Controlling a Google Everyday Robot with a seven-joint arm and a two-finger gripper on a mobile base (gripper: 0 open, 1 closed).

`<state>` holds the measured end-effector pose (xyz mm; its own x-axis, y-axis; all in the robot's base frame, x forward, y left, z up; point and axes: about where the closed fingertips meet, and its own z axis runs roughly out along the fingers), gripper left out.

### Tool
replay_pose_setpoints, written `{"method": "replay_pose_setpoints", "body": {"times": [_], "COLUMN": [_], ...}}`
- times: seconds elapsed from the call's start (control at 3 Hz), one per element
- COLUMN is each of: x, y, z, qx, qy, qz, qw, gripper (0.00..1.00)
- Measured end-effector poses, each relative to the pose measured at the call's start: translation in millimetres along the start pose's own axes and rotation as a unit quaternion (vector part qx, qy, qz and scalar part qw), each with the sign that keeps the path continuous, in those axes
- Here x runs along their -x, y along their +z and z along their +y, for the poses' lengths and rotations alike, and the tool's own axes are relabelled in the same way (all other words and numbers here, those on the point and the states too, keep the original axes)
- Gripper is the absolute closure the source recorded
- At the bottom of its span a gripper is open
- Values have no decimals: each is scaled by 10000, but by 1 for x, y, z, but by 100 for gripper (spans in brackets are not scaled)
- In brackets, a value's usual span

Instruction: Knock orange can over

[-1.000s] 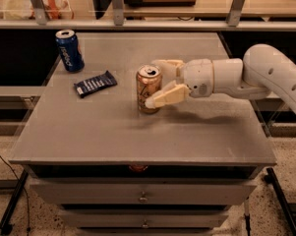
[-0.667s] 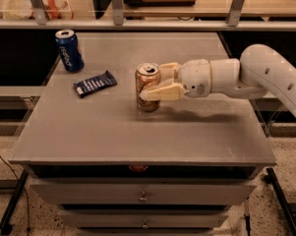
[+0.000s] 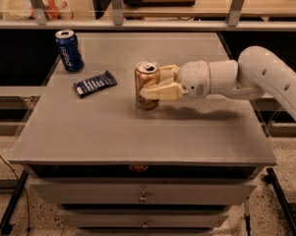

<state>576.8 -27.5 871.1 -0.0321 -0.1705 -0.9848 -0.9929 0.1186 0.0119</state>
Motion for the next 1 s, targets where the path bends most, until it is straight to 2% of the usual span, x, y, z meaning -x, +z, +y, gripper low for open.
{"method": "replay_pose_setpoints", "body": {"times": [0.33,1.0], "x": [-3,-3], "y": [-7,-7], "z": [-7,-7], "qx": [-51,-52], "qy": [19,18], "qz": [105,106], "qw": [9999,9999], "gripper": [100,100]}}
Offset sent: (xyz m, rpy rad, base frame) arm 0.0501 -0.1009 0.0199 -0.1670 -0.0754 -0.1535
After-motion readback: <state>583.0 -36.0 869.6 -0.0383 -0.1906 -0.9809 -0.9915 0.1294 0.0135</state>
